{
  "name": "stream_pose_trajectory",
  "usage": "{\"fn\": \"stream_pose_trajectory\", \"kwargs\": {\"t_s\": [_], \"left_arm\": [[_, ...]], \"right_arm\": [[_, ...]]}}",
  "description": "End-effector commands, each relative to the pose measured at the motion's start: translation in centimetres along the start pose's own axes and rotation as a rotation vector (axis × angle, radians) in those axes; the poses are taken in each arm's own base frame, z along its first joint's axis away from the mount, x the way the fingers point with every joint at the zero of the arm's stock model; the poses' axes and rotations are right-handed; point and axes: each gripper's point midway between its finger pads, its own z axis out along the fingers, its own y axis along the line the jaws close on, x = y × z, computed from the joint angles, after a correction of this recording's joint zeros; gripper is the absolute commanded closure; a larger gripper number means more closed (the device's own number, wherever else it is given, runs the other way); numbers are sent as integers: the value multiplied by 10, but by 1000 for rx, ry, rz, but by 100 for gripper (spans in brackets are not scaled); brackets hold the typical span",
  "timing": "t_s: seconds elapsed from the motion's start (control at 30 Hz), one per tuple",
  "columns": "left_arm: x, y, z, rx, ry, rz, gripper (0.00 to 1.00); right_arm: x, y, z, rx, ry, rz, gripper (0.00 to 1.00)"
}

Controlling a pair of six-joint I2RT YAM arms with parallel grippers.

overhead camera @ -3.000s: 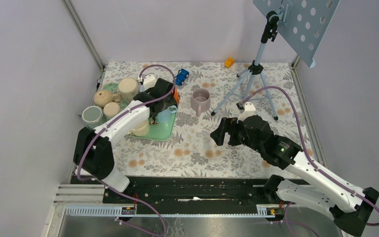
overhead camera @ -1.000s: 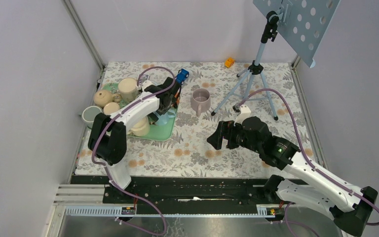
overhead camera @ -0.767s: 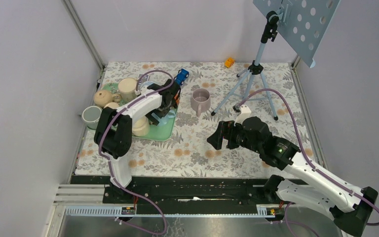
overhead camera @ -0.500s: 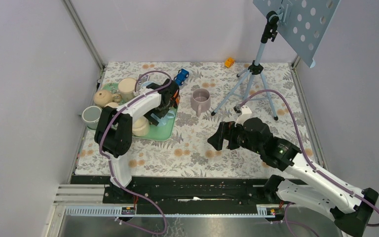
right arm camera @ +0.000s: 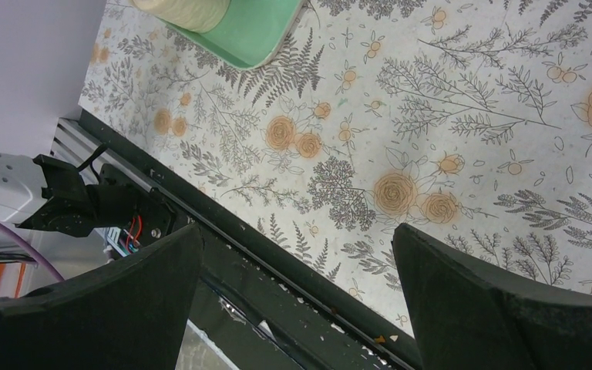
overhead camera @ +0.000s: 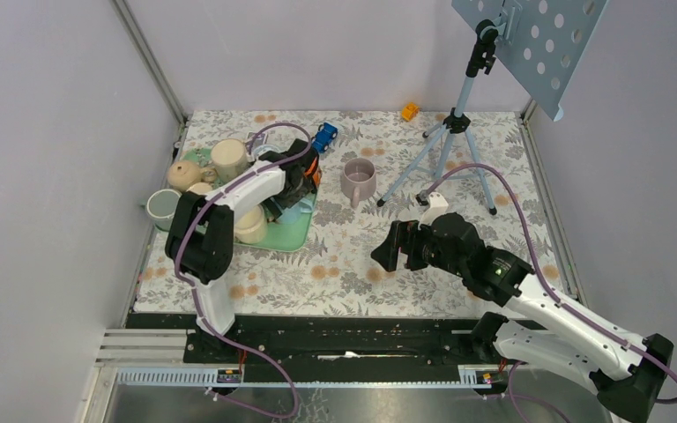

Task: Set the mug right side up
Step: Turn over the cup on the tray.

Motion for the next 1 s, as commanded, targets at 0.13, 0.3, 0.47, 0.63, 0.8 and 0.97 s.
{"fn": "stream_pose_trajectory", "kwargs": {"t_s": [0.13, 0.3, 0.47, 0.63, 0.8, 0.97], "left_arm": [[5, -5, -30, 228, -21, 269, 25], [-6, 1, -38, 222, -61, 298, 4], [-7, -7, -45, 215, -32, 164, 1], [-8, -5, -45, 113, -1, -5, 1], [-8, -4, -43, 33, 16, -146, 1], [-6, 5, -32, -62, 36, -195, 1]], "right_arm": [[-5, 5, 7, -28, -28, 25, 0], [-2, 8, 10, -43, -9, 26, 0], [0, 10, 13, -52, 2, 26, 0], [-1, 10, 13, -50, 0, 26, 0], [-1, 9, 10, -42, 1, 20, 0], [-1, 8, 8, -41, 5, 19, 0]]}}
